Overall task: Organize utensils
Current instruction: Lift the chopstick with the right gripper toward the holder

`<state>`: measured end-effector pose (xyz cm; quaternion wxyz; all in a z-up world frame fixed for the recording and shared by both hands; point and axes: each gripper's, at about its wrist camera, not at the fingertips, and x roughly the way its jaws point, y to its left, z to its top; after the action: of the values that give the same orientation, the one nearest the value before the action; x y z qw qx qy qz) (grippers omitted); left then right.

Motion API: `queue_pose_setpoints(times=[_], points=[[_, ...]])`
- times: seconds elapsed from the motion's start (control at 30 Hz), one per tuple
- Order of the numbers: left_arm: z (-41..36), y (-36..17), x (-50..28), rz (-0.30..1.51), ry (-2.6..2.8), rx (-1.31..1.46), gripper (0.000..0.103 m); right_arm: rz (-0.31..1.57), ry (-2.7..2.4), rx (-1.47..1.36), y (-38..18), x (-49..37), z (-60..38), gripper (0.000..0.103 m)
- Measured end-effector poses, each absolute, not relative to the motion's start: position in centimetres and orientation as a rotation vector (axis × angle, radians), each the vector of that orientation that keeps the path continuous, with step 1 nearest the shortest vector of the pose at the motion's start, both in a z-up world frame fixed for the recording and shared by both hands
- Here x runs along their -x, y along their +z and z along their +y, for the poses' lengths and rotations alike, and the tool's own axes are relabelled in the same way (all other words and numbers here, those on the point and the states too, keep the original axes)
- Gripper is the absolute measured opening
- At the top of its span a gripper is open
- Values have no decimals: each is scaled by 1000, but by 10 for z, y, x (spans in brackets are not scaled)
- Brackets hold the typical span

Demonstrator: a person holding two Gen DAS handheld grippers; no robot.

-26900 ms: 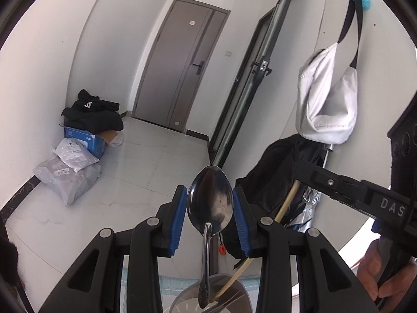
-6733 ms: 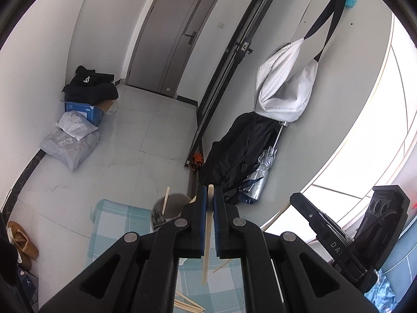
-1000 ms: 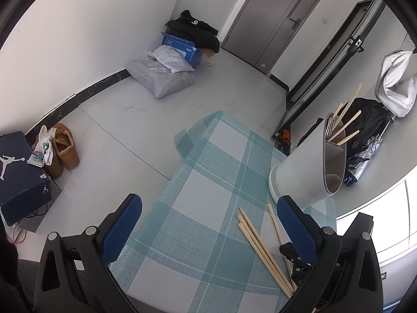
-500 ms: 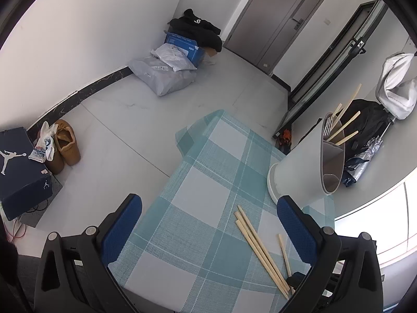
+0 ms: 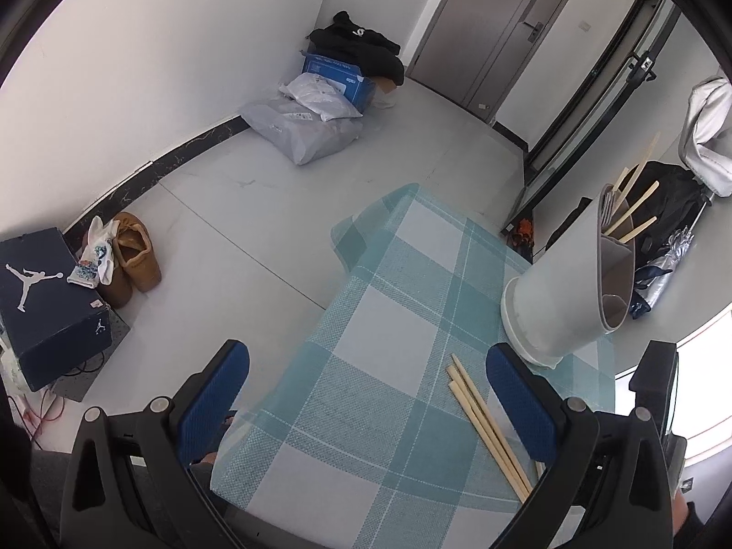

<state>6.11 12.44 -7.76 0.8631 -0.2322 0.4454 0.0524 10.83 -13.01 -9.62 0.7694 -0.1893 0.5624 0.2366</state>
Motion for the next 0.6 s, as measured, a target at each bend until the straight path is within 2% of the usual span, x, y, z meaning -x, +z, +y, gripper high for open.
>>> queue_pose_setpoints(times=[0.1,0.17,0.2,0.37,0.6], points=[[127,-85,-61,965,110,521,102,1214,535,446,-96,-110,-123,17],[124,-88,-63,981,108,515,102,1204,559,453,-94,-109,-121,7],[122,-89,-63,987,104,502,102,1201,556,447,-95,-102,-112,6],[105,-97,-68,1028,91,435,102,1160,544,304,-97,-107,-124,6],[72,-107,-81,1075,98,288,102,1090,541,-41,-70,-119,-170,6]])
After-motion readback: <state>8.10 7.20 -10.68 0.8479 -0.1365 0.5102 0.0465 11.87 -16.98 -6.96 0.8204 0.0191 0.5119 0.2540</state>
